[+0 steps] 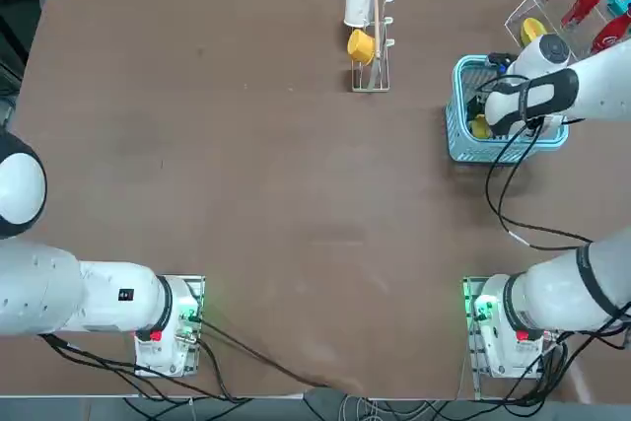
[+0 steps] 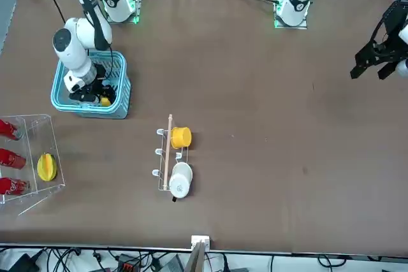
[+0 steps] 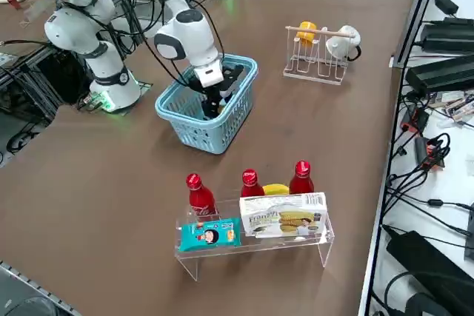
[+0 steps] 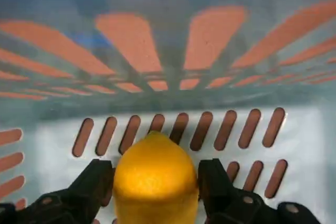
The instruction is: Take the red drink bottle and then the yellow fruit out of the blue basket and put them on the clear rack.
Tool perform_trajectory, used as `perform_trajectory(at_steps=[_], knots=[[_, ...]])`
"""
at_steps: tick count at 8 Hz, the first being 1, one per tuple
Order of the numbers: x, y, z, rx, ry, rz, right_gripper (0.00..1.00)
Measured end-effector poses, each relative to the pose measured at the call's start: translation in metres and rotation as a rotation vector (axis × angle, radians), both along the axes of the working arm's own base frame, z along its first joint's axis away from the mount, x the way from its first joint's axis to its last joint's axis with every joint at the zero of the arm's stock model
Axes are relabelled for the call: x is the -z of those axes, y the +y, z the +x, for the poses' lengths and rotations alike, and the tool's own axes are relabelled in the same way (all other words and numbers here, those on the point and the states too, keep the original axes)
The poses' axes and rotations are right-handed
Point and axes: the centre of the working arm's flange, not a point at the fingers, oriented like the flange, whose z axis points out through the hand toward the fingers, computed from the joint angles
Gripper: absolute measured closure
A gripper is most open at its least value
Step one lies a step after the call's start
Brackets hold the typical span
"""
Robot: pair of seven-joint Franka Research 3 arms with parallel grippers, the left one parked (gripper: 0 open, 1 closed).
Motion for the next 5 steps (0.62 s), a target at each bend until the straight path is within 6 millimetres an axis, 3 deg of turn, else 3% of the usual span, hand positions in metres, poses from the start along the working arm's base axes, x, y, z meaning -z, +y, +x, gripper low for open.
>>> perform_trajectory(at_steps=[3, 5], knots=[[0.0013, -0.0003, -0.0002, 0.001, 0.001, 0.000, 0.14], [-0.0009, -0.0004, 0.0007, 0.001, 0.005, 0.000, 0.15]])
